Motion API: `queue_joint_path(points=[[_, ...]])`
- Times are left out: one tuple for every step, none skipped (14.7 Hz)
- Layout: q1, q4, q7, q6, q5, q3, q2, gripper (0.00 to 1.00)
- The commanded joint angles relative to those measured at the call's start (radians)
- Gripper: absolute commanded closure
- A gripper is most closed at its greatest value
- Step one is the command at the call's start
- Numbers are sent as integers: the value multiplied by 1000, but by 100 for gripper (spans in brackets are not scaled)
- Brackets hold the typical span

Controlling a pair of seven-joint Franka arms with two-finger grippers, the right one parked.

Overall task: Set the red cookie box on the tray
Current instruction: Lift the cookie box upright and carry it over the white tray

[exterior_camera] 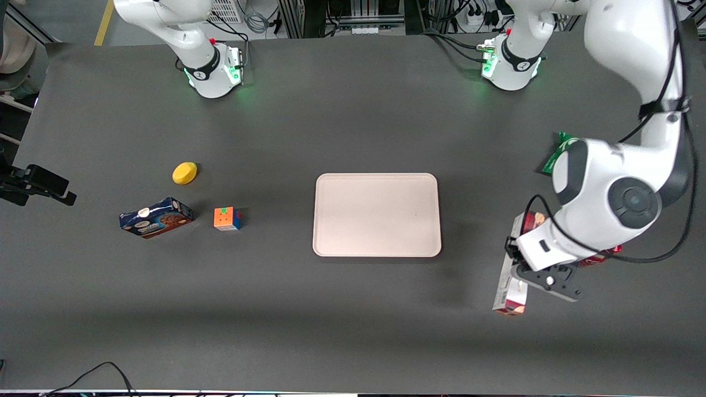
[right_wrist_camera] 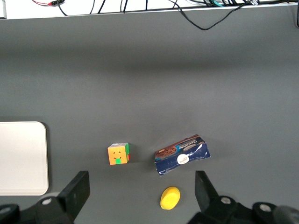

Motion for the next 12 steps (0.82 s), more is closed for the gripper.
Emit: queue_joint_path(points=[[-28, -14, -169, -154, -10, 3, -104, 100], [-51, -34, -286, -197, -8, -27, -141, 100], [-51, -73, -360, -184, -5, -53, -172, 100], [-51, -124, -408, -142, -3, -81, -198, 100], [-49, -197, -433, -80, -3, -106, -232, 100], [-46, -272, -454, -8, -2, -124, -259, 100], [-45, -399, -491, 111, 1, -155, -301, 100], [-45, -449, -526, 164, 4, -172, -312, 100], [-45, -500, -574, 211, 10, -196, -318, 100], [-45, -540, -612, 260, 19, -213, -318, 100], [-45, -586, -637, 319, 29, -227, -318, 100], [-45, -632, -657, 389, 30, -239, -315, 100]])
